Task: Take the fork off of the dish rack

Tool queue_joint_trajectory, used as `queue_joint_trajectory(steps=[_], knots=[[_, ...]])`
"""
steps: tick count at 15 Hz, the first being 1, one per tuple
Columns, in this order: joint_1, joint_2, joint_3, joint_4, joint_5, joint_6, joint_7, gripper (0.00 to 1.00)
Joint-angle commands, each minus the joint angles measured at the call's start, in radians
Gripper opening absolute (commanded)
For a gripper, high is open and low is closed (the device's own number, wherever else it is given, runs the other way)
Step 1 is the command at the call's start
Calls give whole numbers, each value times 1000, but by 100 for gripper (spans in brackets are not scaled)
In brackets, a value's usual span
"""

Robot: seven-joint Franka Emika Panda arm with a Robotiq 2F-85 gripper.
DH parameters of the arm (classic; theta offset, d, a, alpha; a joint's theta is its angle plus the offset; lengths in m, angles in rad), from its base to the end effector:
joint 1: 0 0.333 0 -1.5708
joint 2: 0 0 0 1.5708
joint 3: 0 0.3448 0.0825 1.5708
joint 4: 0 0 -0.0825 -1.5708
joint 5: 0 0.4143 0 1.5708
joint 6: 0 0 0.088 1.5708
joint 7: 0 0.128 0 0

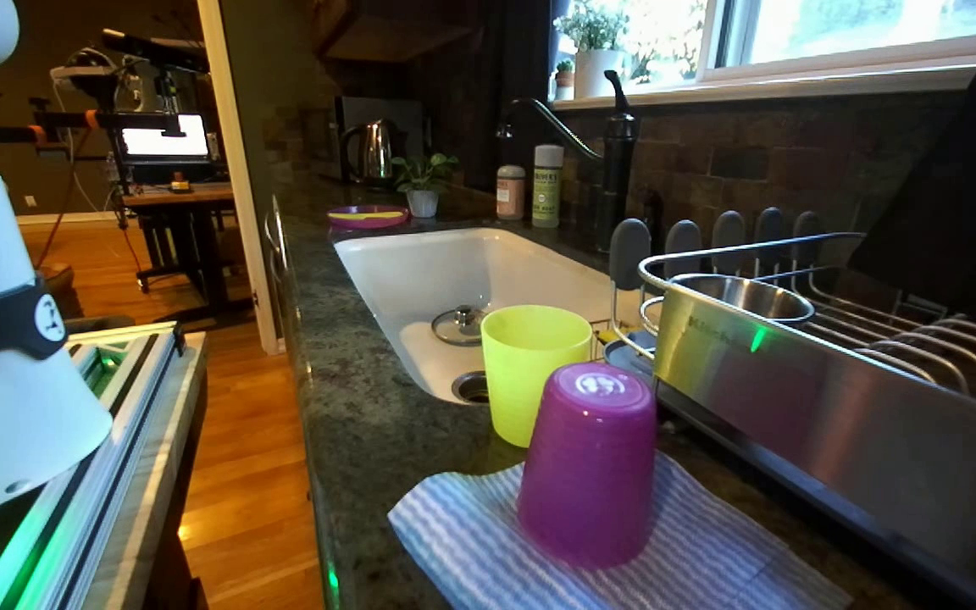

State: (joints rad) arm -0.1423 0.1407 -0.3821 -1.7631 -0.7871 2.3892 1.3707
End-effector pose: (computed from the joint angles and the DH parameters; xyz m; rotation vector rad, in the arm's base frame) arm 0.5926 -0.3461 0.5471 1.9082 -1.6404 0.9491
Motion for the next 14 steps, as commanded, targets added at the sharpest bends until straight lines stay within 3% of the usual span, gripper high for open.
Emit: queue_joint_trajectory(steps=[1,6,14], knots=[[-3,-165,83,-193,0,-21,-121,1],[-25,-281,146,-363,-20,-122,-328,1],[-75,-460,149,-609,24,-117,-796,1]])
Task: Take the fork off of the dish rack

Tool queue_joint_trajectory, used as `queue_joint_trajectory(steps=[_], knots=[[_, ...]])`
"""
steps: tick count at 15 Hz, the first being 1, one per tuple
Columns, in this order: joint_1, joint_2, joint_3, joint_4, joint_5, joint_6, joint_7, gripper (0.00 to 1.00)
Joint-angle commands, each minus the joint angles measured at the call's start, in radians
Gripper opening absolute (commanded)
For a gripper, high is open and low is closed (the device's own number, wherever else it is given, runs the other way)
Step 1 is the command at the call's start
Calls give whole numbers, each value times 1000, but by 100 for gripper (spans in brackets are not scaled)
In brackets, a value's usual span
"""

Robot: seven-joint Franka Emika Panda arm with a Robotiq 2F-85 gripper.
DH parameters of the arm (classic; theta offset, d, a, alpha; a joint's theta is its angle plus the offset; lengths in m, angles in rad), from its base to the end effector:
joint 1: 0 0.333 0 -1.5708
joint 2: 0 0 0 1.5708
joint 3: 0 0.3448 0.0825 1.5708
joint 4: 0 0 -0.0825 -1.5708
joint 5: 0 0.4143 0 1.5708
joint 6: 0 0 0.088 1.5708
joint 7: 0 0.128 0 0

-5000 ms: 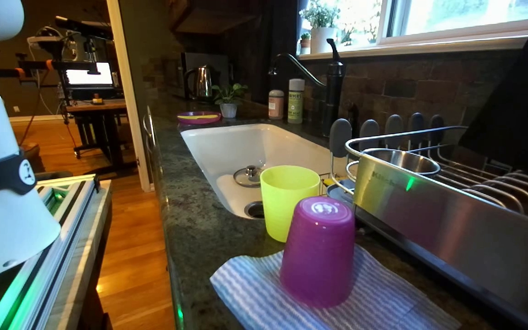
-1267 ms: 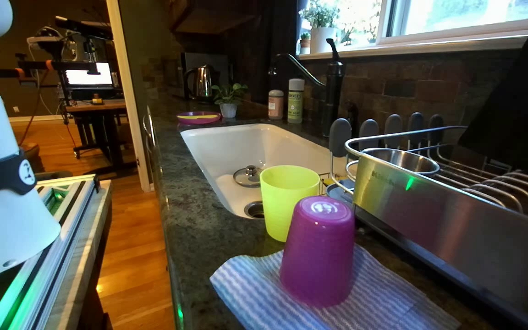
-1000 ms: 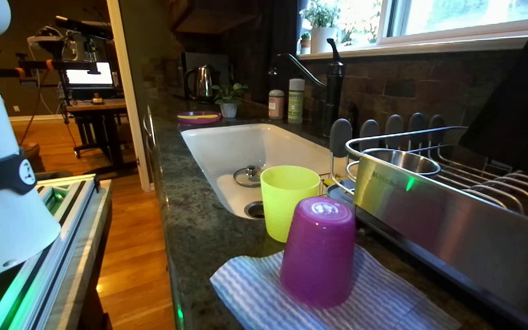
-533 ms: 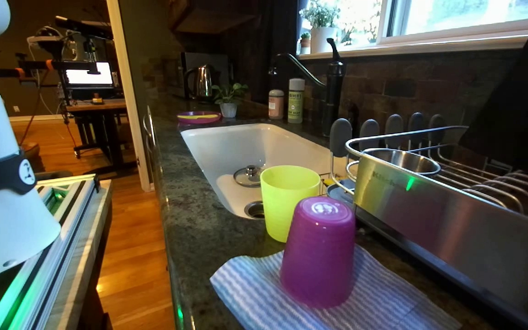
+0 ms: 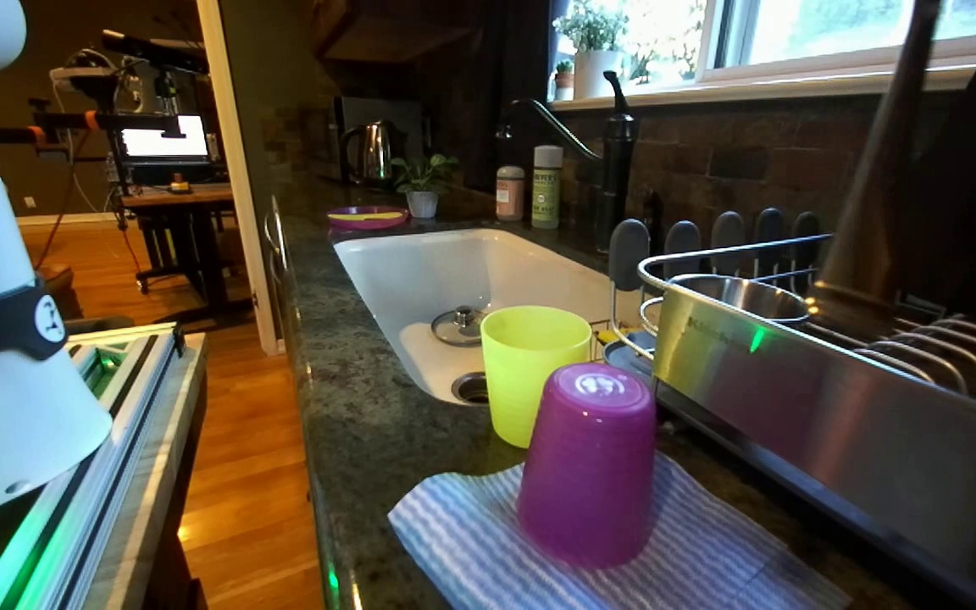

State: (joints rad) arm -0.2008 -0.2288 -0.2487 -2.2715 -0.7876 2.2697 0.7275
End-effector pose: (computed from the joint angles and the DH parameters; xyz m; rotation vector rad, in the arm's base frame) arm 0.4626 -0.2608 0.4732 2.3876 -0.9049 0.3974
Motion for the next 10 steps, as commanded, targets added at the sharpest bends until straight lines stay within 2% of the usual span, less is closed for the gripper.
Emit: queue_joint_trajectory(steps=[1,3,4,8,10], knots=[[-14,-103,21,-116,41,-9,-209,1],[-12,-121,33,-138,59,-35,-317,1],[-38,-71,42,-95,37,2,-226,4],[-35,-94,51,-120,49,-9,-293,1],[-29,-126,52,-173,27,0,-385,1]])
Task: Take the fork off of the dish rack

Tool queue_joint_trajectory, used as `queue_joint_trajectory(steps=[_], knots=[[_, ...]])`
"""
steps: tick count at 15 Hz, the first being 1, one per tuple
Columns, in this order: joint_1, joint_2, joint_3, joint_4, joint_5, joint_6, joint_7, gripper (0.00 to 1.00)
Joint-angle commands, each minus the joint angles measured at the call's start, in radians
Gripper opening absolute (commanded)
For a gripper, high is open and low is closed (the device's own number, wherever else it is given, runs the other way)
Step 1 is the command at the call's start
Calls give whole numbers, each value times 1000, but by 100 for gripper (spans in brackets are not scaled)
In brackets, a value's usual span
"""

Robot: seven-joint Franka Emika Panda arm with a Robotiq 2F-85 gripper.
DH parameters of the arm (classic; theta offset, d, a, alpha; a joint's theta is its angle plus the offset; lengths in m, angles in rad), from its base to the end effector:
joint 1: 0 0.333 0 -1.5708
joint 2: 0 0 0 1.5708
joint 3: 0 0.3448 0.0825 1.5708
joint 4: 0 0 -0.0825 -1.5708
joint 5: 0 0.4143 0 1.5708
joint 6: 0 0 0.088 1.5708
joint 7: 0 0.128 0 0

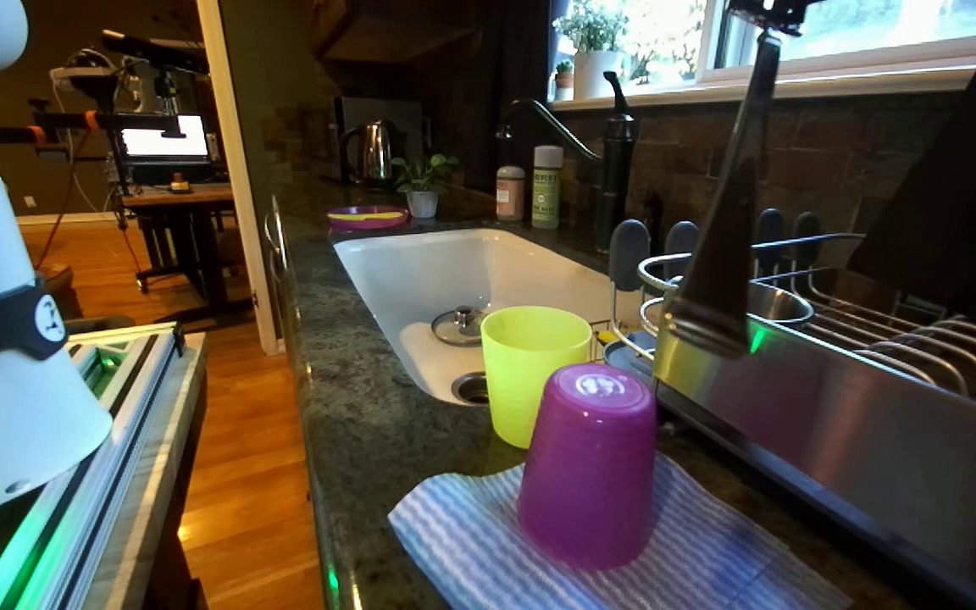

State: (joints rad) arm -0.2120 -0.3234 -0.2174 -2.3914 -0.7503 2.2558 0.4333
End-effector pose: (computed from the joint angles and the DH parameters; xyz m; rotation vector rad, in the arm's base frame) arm 0.4313 -0.2336 0.4562 2.5225 -0.5460 0.2504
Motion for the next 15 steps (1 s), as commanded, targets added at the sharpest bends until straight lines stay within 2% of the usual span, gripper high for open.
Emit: queue_joint_trajectory(steps=[1,7,12,13,15], knots=[[-15,-55,20,-92,-20,15,-148,1],[-4,-156,-15,-241,11,7,-483,1],[38,-236,-18,-349,109,-39,-748,1],[3,-176,3,-297,77,-6,-659,4],[14,-199,3,-327,95,-12,-708,4]])
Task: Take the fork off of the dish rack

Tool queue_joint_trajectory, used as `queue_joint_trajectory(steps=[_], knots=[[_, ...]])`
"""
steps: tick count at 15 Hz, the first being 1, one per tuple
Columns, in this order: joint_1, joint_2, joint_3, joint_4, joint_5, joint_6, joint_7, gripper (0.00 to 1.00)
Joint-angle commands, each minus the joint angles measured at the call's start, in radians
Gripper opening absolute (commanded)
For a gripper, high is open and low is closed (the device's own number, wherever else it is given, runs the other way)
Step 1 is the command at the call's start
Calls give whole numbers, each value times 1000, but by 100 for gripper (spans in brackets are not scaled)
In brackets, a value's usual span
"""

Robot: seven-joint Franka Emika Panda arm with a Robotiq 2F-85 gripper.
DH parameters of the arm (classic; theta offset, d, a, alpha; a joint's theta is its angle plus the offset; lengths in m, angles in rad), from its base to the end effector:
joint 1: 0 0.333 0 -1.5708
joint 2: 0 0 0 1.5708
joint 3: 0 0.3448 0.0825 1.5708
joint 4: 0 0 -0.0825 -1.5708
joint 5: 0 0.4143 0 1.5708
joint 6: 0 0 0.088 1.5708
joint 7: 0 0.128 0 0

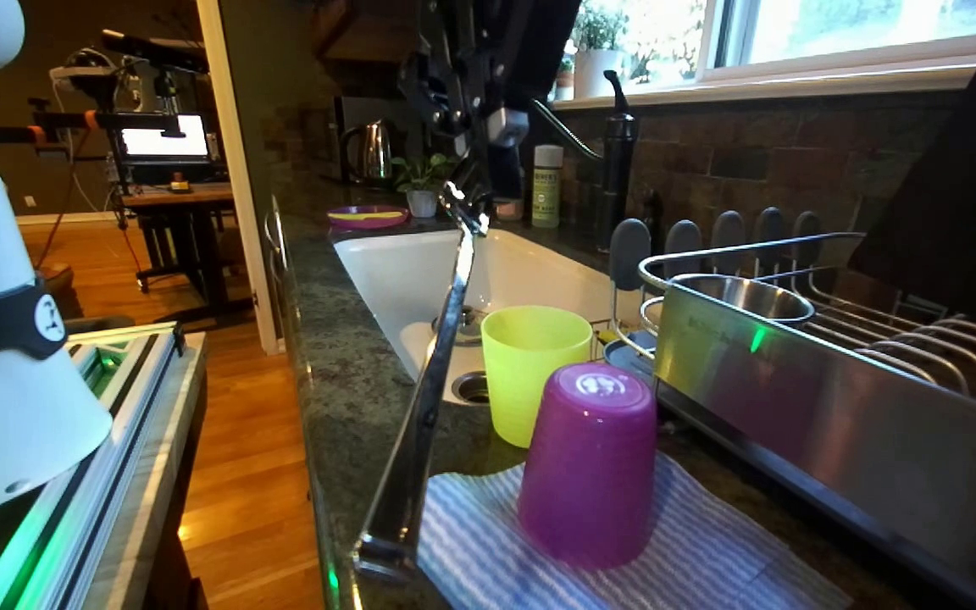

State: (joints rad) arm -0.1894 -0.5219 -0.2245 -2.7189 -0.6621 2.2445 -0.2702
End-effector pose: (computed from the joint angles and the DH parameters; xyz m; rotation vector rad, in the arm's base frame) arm 0.3435 -0.1741 0.3736 2.7019 0.3952 -0.1091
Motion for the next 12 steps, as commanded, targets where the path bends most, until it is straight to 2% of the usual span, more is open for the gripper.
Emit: queue_joint_trajectory(steps=[1,2,5,6,12], knots=[[-7,-6,9,-5,8,-1,-14,4],[-7,-8,9,-7,9,-1,-18,1],[34,-27,15,-57,1,-27,-156,1],[53,-3,17,-29,18,-42,-201,1],[148,19,36,-34,71,-112,-430,1]])
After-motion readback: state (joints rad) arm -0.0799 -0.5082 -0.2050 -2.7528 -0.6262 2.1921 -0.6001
